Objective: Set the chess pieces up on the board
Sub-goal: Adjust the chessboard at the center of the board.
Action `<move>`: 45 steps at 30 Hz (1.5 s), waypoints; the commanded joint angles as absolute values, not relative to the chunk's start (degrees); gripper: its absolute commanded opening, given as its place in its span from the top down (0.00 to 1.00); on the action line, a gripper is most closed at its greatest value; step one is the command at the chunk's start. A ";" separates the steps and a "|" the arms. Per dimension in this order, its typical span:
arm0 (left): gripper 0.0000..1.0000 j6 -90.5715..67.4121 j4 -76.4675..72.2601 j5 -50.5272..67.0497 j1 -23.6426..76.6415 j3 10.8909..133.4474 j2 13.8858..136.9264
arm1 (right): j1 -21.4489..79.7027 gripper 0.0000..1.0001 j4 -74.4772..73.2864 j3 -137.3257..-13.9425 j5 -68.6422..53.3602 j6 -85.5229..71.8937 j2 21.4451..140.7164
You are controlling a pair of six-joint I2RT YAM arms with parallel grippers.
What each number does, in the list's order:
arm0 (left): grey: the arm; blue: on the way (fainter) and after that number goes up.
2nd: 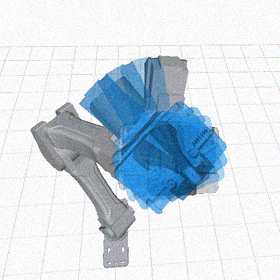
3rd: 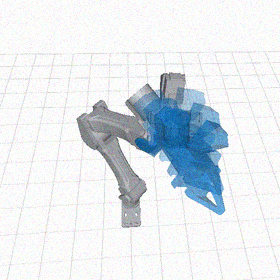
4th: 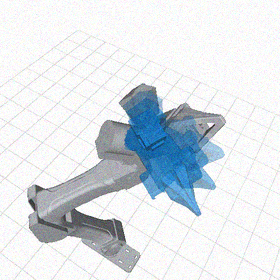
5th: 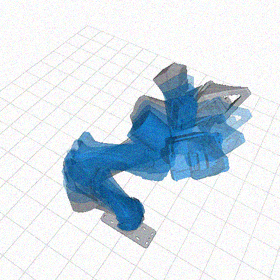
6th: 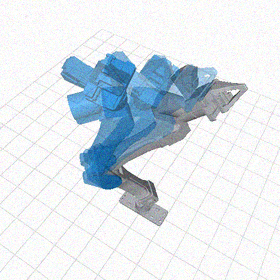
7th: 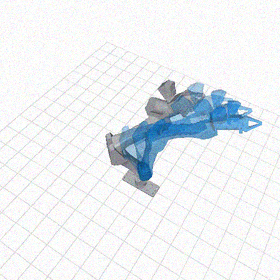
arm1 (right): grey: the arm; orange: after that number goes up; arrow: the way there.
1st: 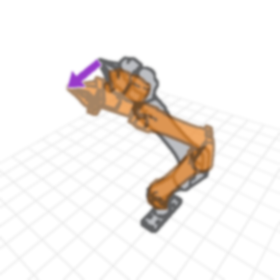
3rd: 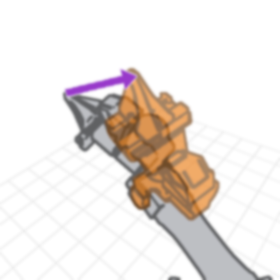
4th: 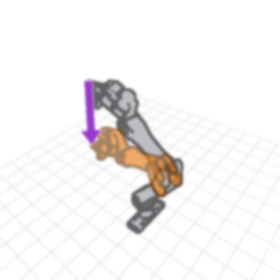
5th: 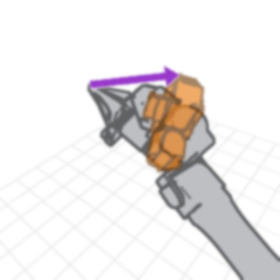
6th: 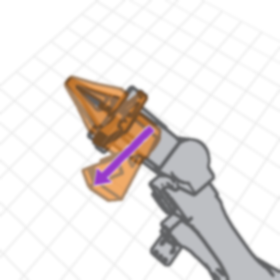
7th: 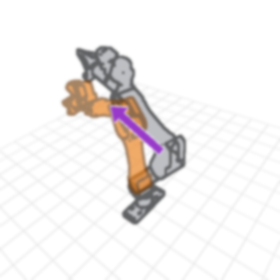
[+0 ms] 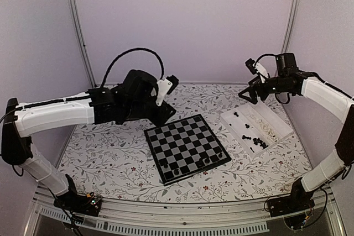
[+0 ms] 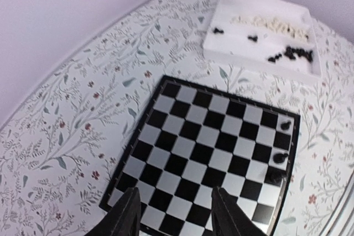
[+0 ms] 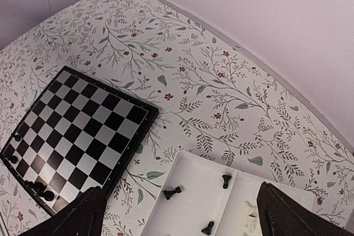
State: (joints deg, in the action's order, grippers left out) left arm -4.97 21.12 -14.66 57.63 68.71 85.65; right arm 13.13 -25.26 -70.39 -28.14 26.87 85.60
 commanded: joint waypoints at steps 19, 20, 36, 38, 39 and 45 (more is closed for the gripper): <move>0.56 -3.17 3.55 -6.41 44.12 72.07 92.95 | 31.27 0.27 -28.25 -50.39 -23.95 51.65 86.82; 0.56 -3.16 3.60 -6.14 44.12 72.03 92.91 | 31.74 0.27 -27.88 -50.67 -23.25 51.48 87.95; 0.55 -3.45 5.32 -5.76 44.12 72.50 93.21 | 36.45 0.36 -23.39 -54.51 -17.00 46.63 97.27; 0.55 -3.47 5.52 -5.63 44.12 72.67 93.28 | 36.54 0.38 -23.44 -55.23 -16.64 45.75 98.28; 0.55 -3.43 5.57 -5.47 44.11 72.68 93.40 | 36.48 0.39 -23.53 -55.61 -16.37 45.52 98.82; 0.55 -3.35 5.91 -5.16 44.12 72.95 93.52 | 36.47 0.39 -26.52 -56.91 -19.37 45.57 99.69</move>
